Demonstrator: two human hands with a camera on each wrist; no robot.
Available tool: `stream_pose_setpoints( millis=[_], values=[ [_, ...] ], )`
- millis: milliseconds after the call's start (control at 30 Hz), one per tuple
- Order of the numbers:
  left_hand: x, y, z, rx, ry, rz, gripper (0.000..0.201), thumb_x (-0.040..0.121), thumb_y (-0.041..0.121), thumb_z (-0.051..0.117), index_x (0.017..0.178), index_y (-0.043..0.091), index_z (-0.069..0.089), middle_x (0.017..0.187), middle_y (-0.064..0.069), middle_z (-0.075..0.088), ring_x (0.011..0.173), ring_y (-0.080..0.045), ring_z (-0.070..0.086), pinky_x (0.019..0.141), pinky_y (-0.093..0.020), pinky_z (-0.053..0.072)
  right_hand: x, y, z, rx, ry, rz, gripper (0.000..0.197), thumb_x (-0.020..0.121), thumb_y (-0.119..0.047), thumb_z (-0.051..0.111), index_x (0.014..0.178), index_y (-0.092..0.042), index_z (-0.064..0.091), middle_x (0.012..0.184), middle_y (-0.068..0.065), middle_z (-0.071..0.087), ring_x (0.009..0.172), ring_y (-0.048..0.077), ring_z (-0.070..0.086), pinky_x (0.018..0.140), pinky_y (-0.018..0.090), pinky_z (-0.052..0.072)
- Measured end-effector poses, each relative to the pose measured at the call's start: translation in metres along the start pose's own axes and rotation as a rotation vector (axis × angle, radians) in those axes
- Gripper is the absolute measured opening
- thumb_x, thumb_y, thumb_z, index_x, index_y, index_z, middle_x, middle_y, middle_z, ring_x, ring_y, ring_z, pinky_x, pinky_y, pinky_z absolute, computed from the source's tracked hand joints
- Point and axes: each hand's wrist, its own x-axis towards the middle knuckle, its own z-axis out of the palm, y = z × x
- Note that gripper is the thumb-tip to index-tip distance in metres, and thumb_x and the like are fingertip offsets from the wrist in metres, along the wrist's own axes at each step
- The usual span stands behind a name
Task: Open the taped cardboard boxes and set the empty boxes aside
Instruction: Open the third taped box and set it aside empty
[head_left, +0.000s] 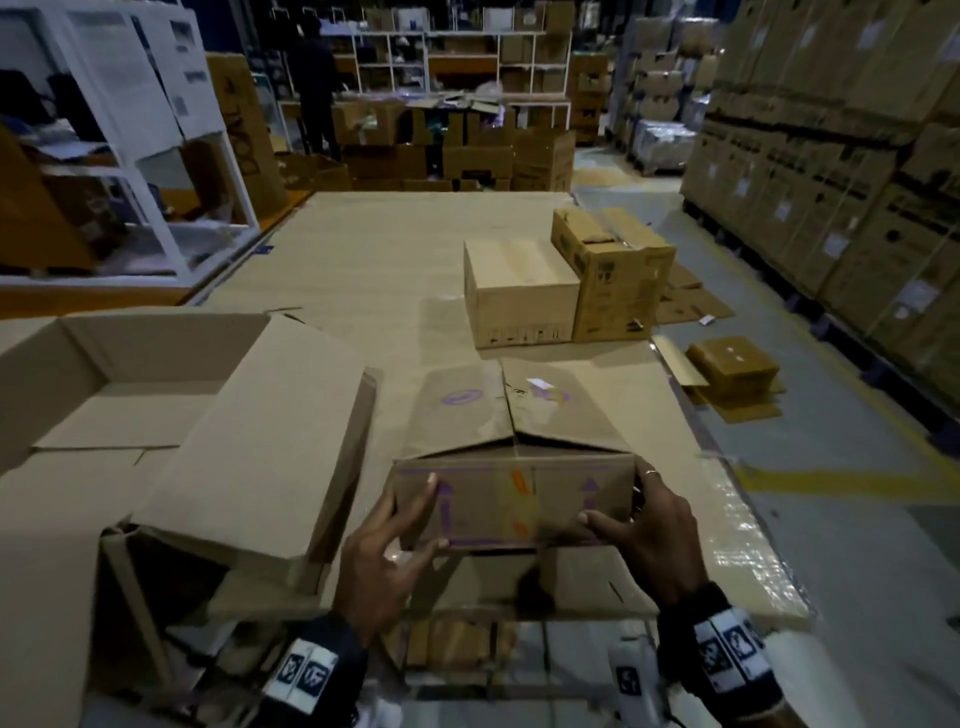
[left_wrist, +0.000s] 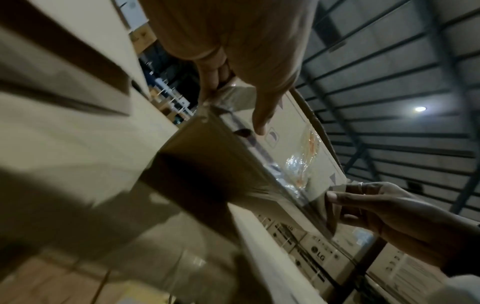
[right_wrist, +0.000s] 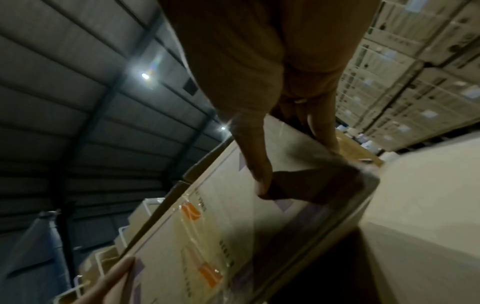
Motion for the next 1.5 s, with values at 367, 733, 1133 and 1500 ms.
stream_pose_setpoints(
  millis=[367,733,1133,1500],
  values=[
    [-0.033,-0.028,0.021,-0.043,0.022,-0.037,0.035,0.082,0.022,0.076,0.117,0.024,0.077,0.158,0.003,0.044,0.134,-0.007,0.054,0.105,-0.021,0.047,-0.031,0.028,0.034,-0.067,0.148,0.085,0.059,0.079,-0.029,0.086,0.131,-0.016,0.061,0.125,0.005,0.069,0.113,0.026,0.066,0.094,0.039,0.054],
    [0.040,-0.022,0.004,-0.013,-0.086,0.146,0.038,0.084,0.016,0.077,0.122,0.023,0.074,0.136,0.008,0.063,0.125,-0.006,0.060,0.101,-0.033,0.052,-0.051,-0.032,0.073,-0.153,0.003,-0.445,0.017,0.095,-0.022,0.064,0.108,-0.017,0.072,0.105,0.002,0.074,0.100,0.023,0.069,0.087,0.033,0.052],
    [0.172,0.038,0.034,0.068,-0.573,0.483,0.044,0.091,0.023,0.074,0.134,0.023,0.066,0.143,0.005,0.060,0.132,-0.012,0.056,0.109,-0.031,0.046,-0.011,-0.029,0.027,-0.172,0.247,-0.348,0.055,0.097,-0.033,0.042,0.144,-0.006,0.054,0.155,0.012,0.043,0.142,0.029,0.043,0.104,0.040,0.049],
    [0.277,0.036,0.183,0.408,-1.071,0.601,0.032,0.088,0.015,0.073,0.119,0.009,0.074,0.124,-0.009,0.072,0.115,-0.030,0.066,0.096,-0.043,0.052,0.045,0.031,0.053,-0.283,0.252,-0.099,0.050,0.098,-0.027,0.035,0.116,0.004,0.070,0.122,0.025,0.069,0.112,0.041,0.068,0.085,0.036,0.057]
  ],
)
